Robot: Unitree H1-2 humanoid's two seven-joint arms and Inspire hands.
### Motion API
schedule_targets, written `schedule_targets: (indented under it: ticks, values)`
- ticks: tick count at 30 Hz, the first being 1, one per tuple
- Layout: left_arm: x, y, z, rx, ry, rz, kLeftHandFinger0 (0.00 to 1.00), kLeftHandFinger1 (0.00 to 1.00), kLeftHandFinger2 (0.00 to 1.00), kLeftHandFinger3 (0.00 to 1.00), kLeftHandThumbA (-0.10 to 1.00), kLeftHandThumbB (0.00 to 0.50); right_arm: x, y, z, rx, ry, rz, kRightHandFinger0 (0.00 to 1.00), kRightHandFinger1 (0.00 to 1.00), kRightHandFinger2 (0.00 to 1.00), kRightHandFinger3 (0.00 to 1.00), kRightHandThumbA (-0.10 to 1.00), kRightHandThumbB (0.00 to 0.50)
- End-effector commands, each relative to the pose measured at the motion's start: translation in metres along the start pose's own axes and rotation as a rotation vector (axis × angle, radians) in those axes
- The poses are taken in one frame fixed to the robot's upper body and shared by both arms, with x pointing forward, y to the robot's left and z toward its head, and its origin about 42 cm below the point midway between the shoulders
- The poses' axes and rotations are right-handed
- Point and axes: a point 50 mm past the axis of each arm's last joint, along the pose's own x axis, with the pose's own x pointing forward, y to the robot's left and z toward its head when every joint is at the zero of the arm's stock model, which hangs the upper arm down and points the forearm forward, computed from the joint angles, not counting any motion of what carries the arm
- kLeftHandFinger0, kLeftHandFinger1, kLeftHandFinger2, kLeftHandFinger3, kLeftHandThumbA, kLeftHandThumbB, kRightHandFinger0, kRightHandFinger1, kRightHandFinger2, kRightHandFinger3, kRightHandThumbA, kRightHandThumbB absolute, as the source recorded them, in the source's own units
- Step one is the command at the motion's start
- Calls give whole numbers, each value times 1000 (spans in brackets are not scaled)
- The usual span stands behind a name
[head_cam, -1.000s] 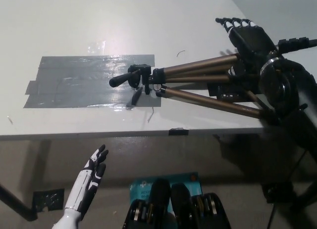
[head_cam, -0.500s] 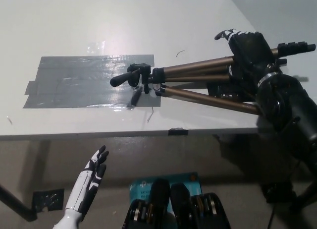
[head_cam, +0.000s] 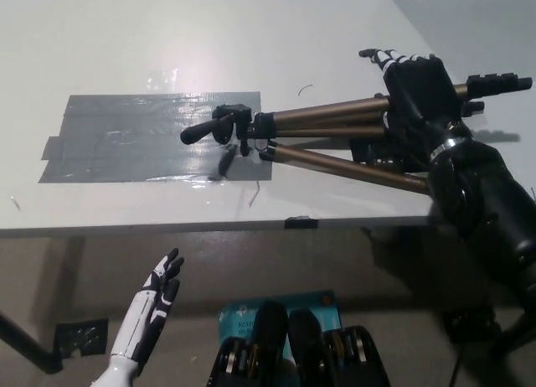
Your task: A tripod is kept on the middle of the desk infront of the robot and the robot grabs one of its legs to pick it up and hands it to a person
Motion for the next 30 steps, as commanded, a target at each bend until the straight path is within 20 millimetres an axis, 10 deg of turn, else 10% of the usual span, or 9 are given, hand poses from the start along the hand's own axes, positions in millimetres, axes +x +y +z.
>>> schedule_targets:
  ticks: [1, 16, 20, 25, 30]
  values:
    - [-11, 0, 3, -3, -33, -20, 1000, 1000, 1000, 1000, 1000, 97, 35, -98, 52, 65, -326, -665, 0, 315, 743, 831, -100, 223]
    - [-13, -7, -2, -10, -38, -45, 1000, 1000, 1000, 1000, 1000, 67, 43, -113, 69, 24, -360, -604, 0, 307, 736, 797, -100, 234]
    - [-32, -9, -7, -19, -8, -49, 1000, 1000, 1000, 1000, 1000, 71, 38, -98, 76, 13, -369, -540, 0, 304, 735, 545, -100, 250]
    - [-32, -5, -8, -6, -20, -45, 1000, 1000, 1000, 1000, 1000, 77, 45, -86, 83, -10, -387, -523, 0, 119, 481, 176, -100, 246]
    - [-24, -7, -4, 8, -25, -34, 975, 1000, 1000, 1000, 1000, 70, 56, -85, 84, -31, -379, -488, 0, 208, 650, 493, -100, 219]
